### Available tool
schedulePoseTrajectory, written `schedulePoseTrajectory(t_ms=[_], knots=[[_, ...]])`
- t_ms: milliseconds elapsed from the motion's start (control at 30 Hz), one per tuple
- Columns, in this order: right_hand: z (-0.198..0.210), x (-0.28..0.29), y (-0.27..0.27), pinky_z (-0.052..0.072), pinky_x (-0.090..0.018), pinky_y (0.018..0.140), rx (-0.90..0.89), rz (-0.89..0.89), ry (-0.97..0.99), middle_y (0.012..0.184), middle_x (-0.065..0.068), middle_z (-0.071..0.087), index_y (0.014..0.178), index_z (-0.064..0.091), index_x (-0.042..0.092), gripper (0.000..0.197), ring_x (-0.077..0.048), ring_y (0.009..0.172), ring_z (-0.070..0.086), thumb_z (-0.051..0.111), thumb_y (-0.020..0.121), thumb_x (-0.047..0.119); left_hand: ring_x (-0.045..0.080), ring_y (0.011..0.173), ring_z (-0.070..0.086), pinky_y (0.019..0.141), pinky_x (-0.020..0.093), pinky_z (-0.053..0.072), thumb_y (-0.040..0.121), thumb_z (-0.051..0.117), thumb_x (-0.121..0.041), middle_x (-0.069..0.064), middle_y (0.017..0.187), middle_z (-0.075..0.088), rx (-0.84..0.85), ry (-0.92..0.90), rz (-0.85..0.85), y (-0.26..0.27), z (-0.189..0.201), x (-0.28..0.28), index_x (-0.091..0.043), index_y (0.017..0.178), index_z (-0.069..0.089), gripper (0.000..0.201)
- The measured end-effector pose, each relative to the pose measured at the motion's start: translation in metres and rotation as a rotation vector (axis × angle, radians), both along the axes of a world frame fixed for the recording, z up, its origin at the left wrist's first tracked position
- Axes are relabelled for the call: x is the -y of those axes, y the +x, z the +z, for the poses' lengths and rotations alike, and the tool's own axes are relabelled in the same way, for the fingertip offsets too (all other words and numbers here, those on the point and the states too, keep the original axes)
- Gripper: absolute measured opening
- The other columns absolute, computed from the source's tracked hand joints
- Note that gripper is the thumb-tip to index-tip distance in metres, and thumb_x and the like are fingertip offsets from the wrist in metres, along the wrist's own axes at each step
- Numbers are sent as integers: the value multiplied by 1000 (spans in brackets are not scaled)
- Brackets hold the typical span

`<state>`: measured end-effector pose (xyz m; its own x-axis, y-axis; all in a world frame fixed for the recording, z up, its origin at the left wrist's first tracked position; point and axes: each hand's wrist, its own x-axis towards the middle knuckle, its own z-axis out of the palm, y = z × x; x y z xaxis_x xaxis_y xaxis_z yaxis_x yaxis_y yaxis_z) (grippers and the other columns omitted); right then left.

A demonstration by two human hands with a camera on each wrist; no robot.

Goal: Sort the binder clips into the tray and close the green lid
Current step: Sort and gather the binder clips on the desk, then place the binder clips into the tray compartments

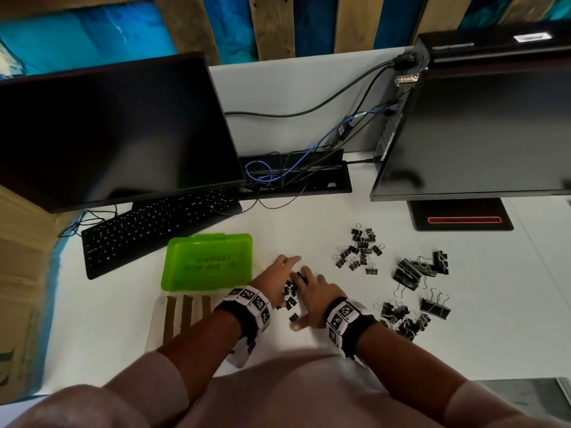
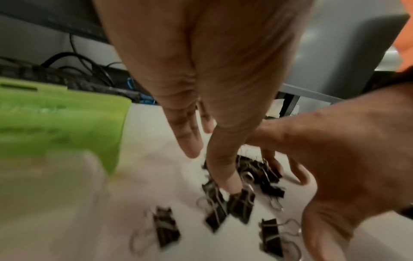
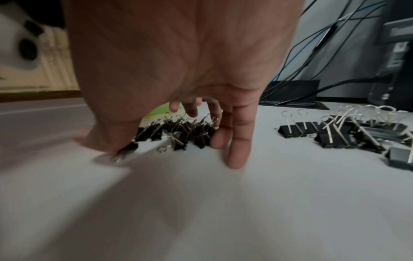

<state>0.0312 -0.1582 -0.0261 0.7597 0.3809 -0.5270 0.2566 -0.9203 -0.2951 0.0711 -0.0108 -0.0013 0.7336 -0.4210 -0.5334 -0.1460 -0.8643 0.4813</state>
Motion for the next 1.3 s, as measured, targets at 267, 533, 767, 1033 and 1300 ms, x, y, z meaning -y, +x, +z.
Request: schedulePoseTrajectory(t_ms=[267,533,767,1033,1300], knots=[[-5,6,10,51,-48,83,63,76,74,143,-16,23,138,28,11,65,-39,110,48,59,87,35,35,114,53,93,41,47,67,72,4,10,133,34,-89,271,-236,10,8,-11,-22,143,23,93],[-12,19,9,51,-48,74,85,59,140,129,-21,37,127,39,4,41,-40,88,58,49,91,20,32,110,56,92,41,48,77,67,-7,7,131,34,-32,217,1,0,-9,1,-25,137,30,73],[-12,32,6,49,-50,72,79,11,218,112,-22,47,120,45,4,36,-41,83,59,47,84,6,28,128,39,106,42,42,40,93,-23,3,144,15,-106,97,-84,-7,-16,17,-22,140,24,121],[-3,54,2,48,-35,79,-28,-137,336,104,-11,55,102,58,14,24,-35,89,59,60,78,13,25,100,56,87,28,45,72,72,-14,6,124,38,42,-21,100,-25,-20,30,-14,114,55,45],[12,79,9,49,-29,83,-51,-175,367,102,-8,67,95,65,17,22,-25,93,62,69,74,15,19,94,54,81,28,48,81,61,-9,-5,102,42,81,31,230,-27,-8,39,-16,93,65,15]])
